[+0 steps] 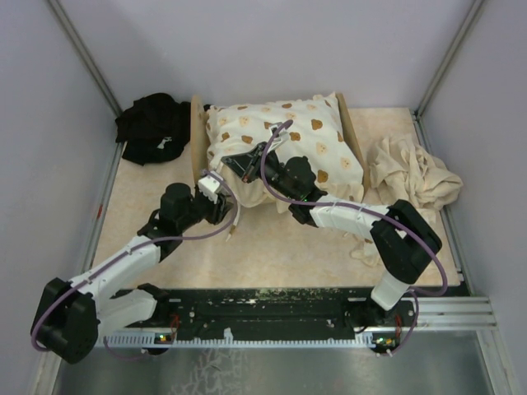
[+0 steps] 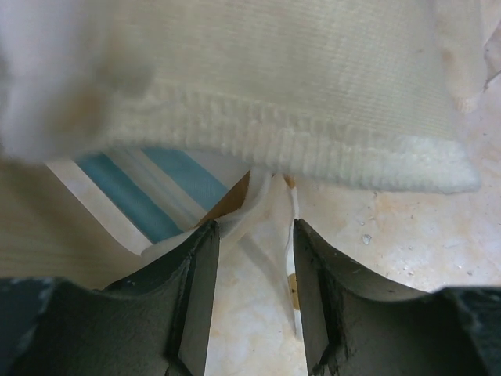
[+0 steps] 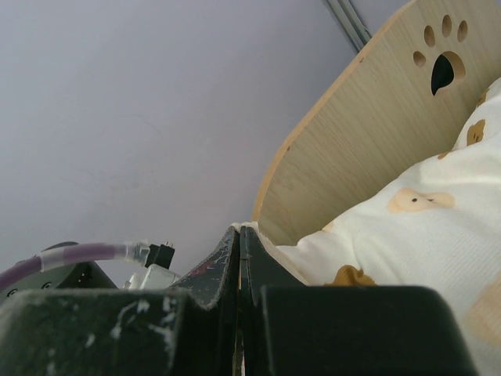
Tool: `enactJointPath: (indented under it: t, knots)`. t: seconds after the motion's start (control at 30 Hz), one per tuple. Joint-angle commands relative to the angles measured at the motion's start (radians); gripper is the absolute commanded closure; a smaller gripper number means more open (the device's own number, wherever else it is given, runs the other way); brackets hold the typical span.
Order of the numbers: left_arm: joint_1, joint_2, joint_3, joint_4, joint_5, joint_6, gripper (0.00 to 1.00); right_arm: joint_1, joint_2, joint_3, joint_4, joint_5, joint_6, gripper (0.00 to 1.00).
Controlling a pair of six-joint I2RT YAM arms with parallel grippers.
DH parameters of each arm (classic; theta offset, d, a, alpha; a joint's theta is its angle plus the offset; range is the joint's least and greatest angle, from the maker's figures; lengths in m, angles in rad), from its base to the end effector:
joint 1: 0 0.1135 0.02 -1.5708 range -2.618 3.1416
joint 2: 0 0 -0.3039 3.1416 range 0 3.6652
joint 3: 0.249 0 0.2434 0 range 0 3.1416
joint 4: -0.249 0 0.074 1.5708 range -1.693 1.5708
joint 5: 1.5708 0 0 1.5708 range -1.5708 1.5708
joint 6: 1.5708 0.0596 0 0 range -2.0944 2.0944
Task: Set up the pet bed
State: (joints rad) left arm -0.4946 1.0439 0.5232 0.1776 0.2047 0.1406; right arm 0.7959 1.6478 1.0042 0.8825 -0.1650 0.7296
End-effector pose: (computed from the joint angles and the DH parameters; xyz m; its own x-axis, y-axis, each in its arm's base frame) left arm 0.1934 -0.1181 0.2663 -0.2044 0.2661 -0.9420 0.6685 0.7409 0.0643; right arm 0.2708 0.2906 0.3543 -0.4208 0.5101 -0.7502 -0.7190 0.3168 0.6187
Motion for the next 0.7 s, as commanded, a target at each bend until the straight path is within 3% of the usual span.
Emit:
enactJointPath:
  t: [0.0, 0.1, 0.17, 0.37, 0.67]
  knots:
    - [-0.02, 0.03, 0.013, 0.065, -0.054, 0.037, 0.51, -0.004, -0.006, 0.049, 0.087, -0.002, 0.007, 1.0]
    - [-0.027, 0.032, 0.002, 0.096, -0.085, 0.037, 0.52, -0.004, -0.008, 0.051, 0.085, -0.009, 0.008, 1.0]
    - [-0.03, 0.029, -0.008, 0.111, -0.102, 0.036, 0.59, -0.004, -0.009, 0.047, 0.084, -0.01, 0.007, 1.0]
    - [-0.03, 0.017, -0.006, 0.09, -0.144, 0.025, 0.98, -0.004, -0.012, 0.028, 0.098, -0.004, 0.013, 1.0]
    - [-0.029, -0.108, -0.024, 0.081, -0.265, -0.127, 1.0, -0.005, -0.01, 0.013, 0.113, 0.001, 0.014, 1.0]
